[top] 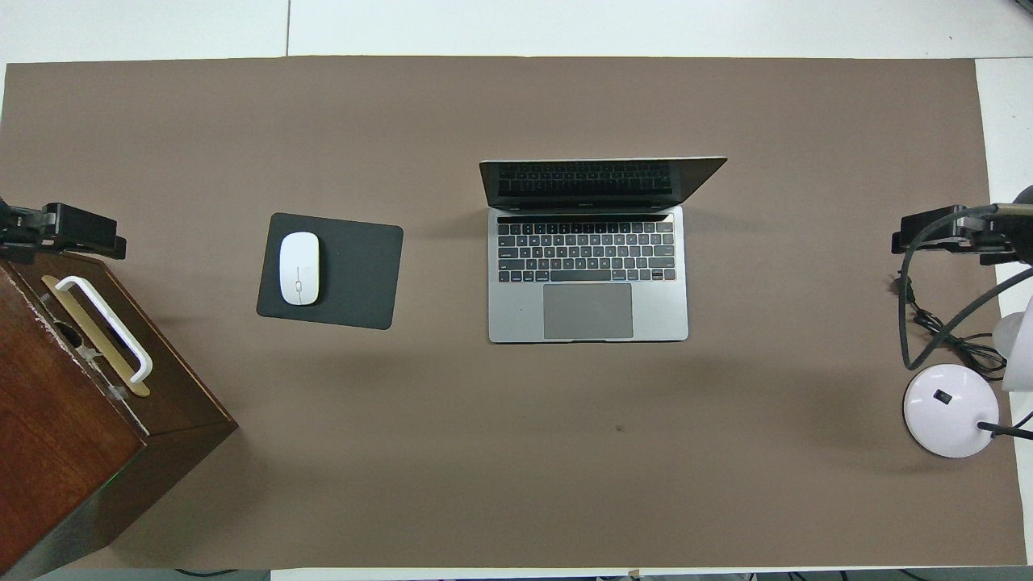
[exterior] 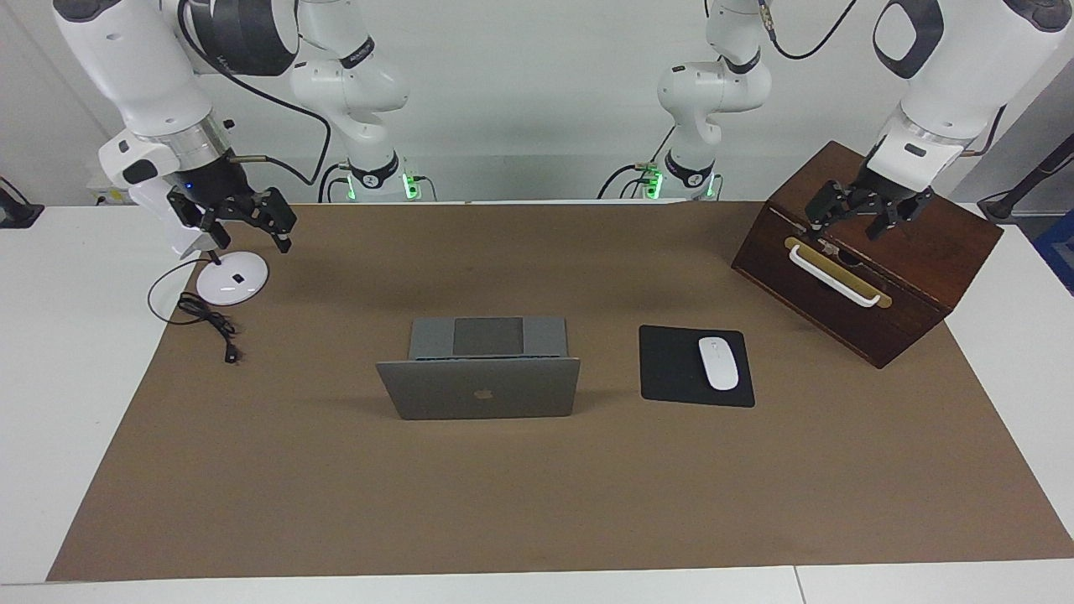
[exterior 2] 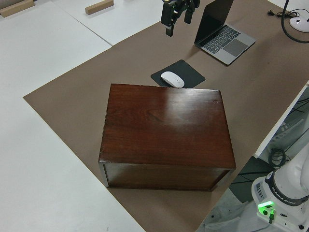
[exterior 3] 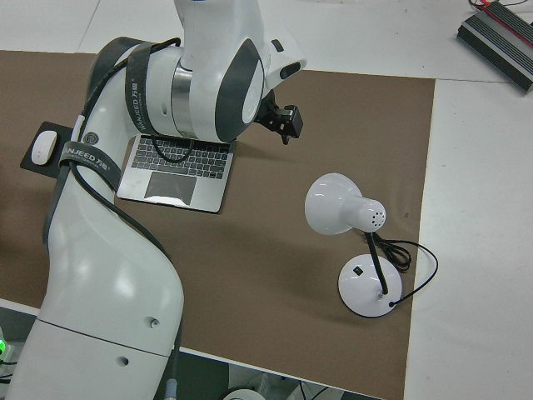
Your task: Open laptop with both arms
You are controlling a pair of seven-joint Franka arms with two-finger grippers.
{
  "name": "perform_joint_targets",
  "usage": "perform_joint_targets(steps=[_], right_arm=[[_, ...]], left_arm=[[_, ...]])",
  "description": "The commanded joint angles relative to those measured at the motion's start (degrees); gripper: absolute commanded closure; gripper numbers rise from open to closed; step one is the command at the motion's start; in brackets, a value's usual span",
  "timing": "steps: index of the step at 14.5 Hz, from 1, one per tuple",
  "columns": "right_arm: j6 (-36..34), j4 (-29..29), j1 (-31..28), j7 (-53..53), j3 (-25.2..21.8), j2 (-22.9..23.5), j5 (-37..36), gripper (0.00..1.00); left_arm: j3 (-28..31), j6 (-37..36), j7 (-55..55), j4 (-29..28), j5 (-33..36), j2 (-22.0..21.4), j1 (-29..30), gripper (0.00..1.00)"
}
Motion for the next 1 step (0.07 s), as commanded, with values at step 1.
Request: perform_joint_targets(steps=[1], right_arm=[[-1.0, 0.4, -0.3, -1.2, 0.1, 0.0, 0.1, 0.00]], left_arm=[[0.4, -0.5, -0.2, -1.1, -0.4, -1.2, -0.2, 0.00]])
